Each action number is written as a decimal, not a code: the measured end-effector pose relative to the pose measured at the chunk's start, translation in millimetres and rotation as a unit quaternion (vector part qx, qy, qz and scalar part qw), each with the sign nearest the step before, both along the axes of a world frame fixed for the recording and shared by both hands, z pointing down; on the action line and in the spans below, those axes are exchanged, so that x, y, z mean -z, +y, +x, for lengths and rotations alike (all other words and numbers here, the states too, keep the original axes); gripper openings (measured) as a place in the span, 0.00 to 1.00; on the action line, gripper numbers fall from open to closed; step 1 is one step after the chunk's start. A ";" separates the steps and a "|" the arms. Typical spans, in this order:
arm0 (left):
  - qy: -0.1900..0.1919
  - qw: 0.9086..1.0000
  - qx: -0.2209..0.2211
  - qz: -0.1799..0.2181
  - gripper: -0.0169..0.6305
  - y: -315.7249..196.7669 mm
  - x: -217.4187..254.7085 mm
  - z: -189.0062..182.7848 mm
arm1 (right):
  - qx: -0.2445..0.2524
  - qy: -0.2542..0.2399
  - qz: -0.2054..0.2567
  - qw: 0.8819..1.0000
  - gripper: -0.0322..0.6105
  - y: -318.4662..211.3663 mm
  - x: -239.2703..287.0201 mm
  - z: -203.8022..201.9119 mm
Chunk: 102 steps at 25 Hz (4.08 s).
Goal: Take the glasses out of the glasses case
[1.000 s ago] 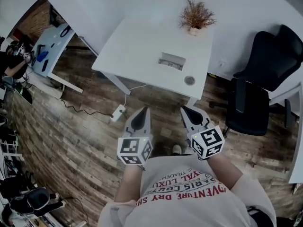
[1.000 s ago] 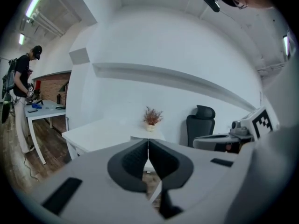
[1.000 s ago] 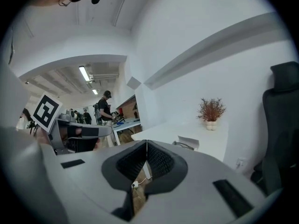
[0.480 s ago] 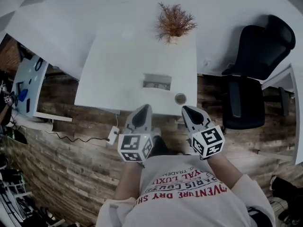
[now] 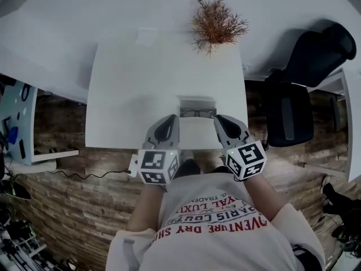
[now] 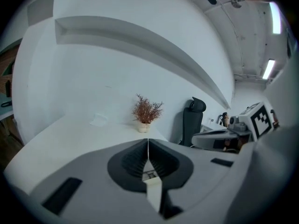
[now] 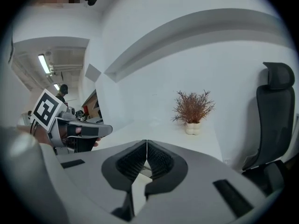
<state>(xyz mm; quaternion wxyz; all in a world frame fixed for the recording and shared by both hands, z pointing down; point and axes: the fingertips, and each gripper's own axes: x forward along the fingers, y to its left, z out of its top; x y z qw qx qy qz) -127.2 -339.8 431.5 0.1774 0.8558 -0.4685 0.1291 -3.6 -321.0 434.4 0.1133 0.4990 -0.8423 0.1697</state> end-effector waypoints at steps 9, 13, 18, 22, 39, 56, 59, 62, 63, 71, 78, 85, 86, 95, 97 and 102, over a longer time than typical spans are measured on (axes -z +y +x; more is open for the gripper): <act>0.003 0.999 0.002 -0.051 0.04 -28.2 -38.4 -17.0 | 0.070 0.049 -0.069 0.994 0.07 -33.7 -49.4 -38.7; 0.005 0.997 0.008 -0.078 0.04 -33.2 -60.3 -14.8 | 0.109 0.074 -0.111 0.985 0.07 -43.6 -80.6 -45.8; 0.000 0.995 0.013 -0.103 0.04 -34.4 -81.8 -8.8 | 0.165 0.118 -0.160 0.966 0.28 -50.0 -119.7 -49.6; -0.006 0.993 0.018 -0.117 0.04 -32.5 -94.4 -4.9 | 0.208 0.174 -0.175 0.946 0.28 -53.0 -144.2 -48.9; -0.004 0.988 0.036 -0.149 0.04 -35.7 -115.0 -1.2 | 0.342 0.302 -0.164 0.874 0.12 -56.7 -185.2 -52.9; 0.013 0.989 0.042 -0.138 0.04 -37.5 -95.0 -2.6 | 0.333 0.280 -0.133 0.890 0.09 -70.9 -151.1 -43.3; 0.012 0.991 0.054 -0.121 0.04 -44.3 -82.3 -10.7 | 0.313 0.255 -0.119 0.907 0.09 -76.6 -130.9 -44.3; 0.009 0.993 0.061 -0.099 0.04 -51.3 -65.2 -18.8 | 0.285 0.230 -0.100 0.925 0.09 -80.2 -106.6 -43.6; 0.008 0.994 0.062 -0.092 0.04 -53.2 -58.6 -20.7 | 0.275 0.222 -0.093 0.931 0.09 -80.7 -97.6 -43.2; 0.014 0.998 0.052 -0.033 0.04 -66.5 -9.0 -19.6 | 0.178 0.144 -0.039 0.973 0.09 -85.2 -31.5 -29.1; 0.020 0.999 0.016 0.035 0.04 -88.9 43.7 1.6 | 0.083 0.054 0.013 0.995 0.09 -99.5 31.7 -4.8; 0.024 0.995 -0.024 0.091 0.04 -96.8 88.5 29.7 | 0.024 0.031 0.063 0.997 0.09 -104.7 70.8 17.1; 0.022 0.995 -0.027 0.096 0.04 -97.6 91.2 32.8 | 0.018 0.030 0.065 0.997 0.09 -105.6 72.0 20.0; 0.017 0.995 -0.031 0.088 0.04 -103.8 85.1 41.9 | 0.006 0.022 0.072 0.997 0.09 -106.4 69.2 30.3; 0.016 0.995 -0.030 0.090 0.04 -105.8 85.9 42.6 | 0.007 0.026 0.071 0.997 0.09 -107.6 67.6 29.9; 0.015 0.995 -0.029 0.091 0.04 -107.1 85.3 44.6 | 0.008 0.022 0.067 0.997 0.09 -109.6 64.1 29.0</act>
